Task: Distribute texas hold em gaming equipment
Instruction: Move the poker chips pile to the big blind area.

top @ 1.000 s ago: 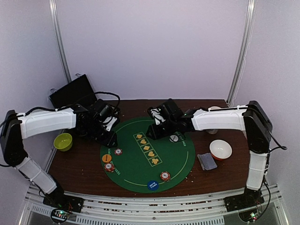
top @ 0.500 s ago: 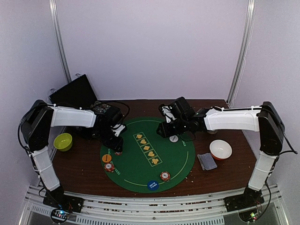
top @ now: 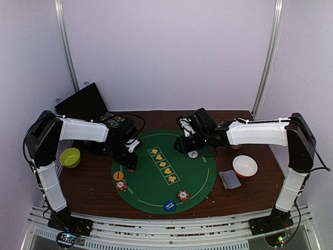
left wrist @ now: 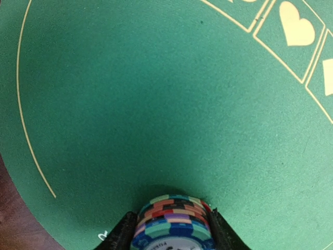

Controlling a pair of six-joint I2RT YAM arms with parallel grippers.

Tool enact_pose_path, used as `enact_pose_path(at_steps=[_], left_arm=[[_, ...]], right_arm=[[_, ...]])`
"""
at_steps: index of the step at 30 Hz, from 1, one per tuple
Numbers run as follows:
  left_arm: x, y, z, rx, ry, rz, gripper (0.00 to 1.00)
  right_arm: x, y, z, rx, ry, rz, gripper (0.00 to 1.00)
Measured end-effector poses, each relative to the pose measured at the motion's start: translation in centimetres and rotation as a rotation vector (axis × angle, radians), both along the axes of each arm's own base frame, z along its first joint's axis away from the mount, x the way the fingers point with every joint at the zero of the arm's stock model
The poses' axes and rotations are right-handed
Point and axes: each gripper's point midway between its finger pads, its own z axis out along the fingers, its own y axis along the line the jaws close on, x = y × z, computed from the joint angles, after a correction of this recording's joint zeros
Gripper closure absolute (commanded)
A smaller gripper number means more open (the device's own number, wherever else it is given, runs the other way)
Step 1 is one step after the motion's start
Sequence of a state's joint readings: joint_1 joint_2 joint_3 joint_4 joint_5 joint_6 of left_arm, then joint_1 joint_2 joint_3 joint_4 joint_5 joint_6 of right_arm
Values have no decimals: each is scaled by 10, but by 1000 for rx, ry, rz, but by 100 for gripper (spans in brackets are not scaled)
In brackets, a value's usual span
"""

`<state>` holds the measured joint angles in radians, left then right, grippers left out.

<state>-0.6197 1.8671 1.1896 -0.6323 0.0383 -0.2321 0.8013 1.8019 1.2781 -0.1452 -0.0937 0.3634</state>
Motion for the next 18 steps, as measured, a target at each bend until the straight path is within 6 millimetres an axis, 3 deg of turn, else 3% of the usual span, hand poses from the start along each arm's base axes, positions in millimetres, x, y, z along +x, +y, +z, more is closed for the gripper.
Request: enact_pose_path(at_steps=[8,13,18], left_arm=[[-2,-4,0,-16,7,-29,36],[-4,-5,0,-11,6,-56,36],[-5,-4,-3,34,-13,-88,43]], right_arm=[[-1,1,-1,4,6,8,61],[-2,2,-1,8,11,14,61],[-3,3,-2,9,15,18,61]])
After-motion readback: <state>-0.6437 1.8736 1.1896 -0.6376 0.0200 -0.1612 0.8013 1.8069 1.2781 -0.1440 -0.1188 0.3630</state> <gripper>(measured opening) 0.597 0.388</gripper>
